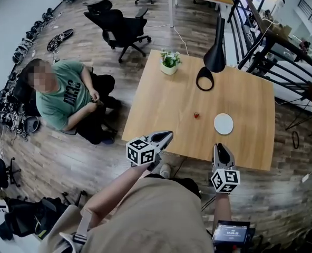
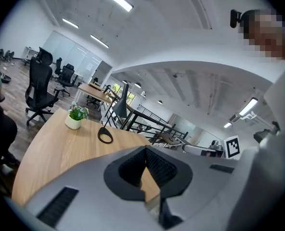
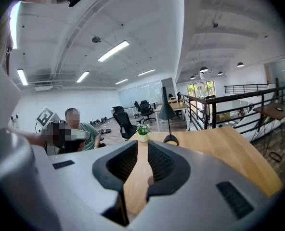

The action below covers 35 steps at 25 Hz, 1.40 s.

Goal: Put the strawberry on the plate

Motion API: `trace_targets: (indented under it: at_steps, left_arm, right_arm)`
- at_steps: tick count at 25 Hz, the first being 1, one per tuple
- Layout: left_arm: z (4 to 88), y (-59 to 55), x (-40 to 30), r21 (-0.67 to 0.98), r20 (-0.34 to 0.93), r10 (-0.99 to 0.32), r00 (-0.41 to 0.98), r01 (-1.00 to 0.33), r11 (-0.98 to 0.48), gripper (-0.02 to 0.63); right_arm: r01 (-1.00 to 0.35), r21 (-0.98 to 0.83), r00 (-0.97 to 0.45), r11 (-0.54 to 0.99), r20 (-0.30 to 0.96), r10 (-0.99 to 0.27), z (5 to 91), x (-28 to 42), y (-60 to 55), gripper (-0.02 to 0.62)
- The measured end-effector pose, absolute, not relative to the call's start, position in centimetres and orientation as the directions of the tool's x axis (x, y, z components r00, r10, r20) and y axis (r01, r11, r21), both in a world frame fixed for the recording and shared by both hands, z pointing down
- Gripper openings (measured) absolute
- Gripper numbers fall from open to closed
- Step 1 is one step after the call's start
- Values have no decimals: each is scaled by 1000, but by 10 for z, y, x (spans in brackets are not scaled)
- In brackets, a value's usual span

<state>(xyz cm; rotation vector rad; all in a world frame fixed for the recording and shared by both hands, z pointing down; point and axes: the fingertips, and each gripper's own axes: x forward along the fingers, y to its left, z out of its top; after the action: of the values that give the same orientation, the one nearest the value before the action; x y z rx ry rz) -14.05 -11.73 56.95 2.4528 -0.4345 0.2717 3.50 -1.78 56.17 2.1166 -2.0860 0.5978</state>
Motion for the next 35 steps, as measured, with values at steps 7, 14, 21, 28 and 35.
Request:
trace_targets:
  at_steps: [7,14,21,28,35]
  left_arm:
    - [579,-131,-131,566,310,-239,920,-381,-732,2]
    - [593,-147,-110,570,351,-282,893,-443,-692,2]
    - [591,-175,-74,551,378,-394,838,-545,-632,2]
    - [598,-183,-53,494,417,-464,781,-624,-606,2]
    - [605,-188,-41,474,445,-509,737,-676,-564,2]
  right_arm:
    - [-982,-183,-38,-36,384,-922,575,50,-45,60]
    - [-984,-170,-122,52,437,-891,600,70,-80,60]
    - [-966,-131,-257,221,535,-804,646,99,-126,60]
    - [-917,-94,-362,388,605,-709,724,98,-177,60]
    - [-851,-78,-389,520,759,-522,820,90,-202,135]
